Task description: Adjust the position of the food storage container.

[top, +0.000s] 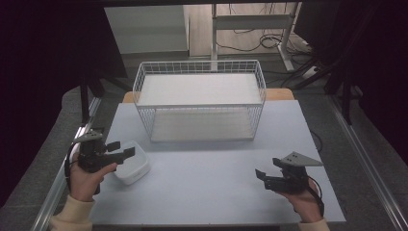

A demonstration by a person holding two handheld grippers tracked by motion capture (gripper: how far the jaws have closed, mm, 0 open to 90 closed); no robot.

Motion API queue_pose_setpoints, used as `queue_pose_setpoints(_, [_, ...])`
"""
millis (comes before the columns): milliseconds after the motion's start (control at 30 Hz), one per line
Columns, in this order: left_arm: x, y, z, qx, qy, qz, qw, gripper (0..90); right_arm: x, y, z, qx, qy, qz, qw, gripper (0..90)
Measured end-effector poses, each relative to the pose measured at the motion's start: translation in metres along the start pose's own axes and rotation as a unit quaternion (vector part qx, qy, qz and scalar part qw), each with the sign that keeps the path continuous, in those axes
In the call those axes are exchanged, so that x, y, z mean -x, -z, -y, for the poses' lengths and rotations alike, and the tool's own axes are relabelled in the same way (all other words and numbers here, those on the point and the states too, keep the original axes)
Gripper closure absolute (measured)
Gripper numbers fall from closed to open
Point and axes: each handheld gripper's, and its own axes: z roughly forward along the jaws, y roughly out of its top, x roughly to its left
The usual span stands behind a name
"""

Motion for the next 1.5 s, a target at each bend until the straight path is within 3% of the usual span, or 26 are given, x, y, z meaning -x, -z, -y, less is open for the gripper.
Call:
queue_pose_setpoints(167, [-0.017,0.008,0.0,-0.001,0.011,-0.016,0.9998,30.9,-0.002,0.0,-0.001,0.003,-0.009,-0.012,0.9999,22.0])
queue_pose_setpoints(433, [-0.038,0.01,0.003,-0.011,0.022,-0.042,0.9988,40.7,-0.002,0.0,0.0,0.002,-0.007,-0.001,1.0,22.4])
queue_pose_setpoints(767, [-0.069,-0.002,0.005,-0.03,0.039,-0.074,0.9961,52.9,0.001,-0.002,0.002,-0.007,-0.002,0.005,1.0,22.4])
queue_pose_setpoints(867, [-0.076,-0.005,0.003,-0.038,0.039,-0.08,0.9953,61.6,0.001,-0.003,0.002,-0.009,0.0,0.007,0.9999,22.4])
queue_pose_setpoints(1200, [-0.093,-0.026,0.001,-0.075,0.033,-0.077,0.9936,88.9,0.001,-0.005,0.004,-0.017,0.002,0.012,0.9998,22.4])
queue_pose_setpoints(1500, [-0.099,-0.047,0.001,-0.105,0.024,-0.078,0.9911,89.7,0.003,-0.007,0.006,-0.023,-0.002,0.016,0.9996,22.4])
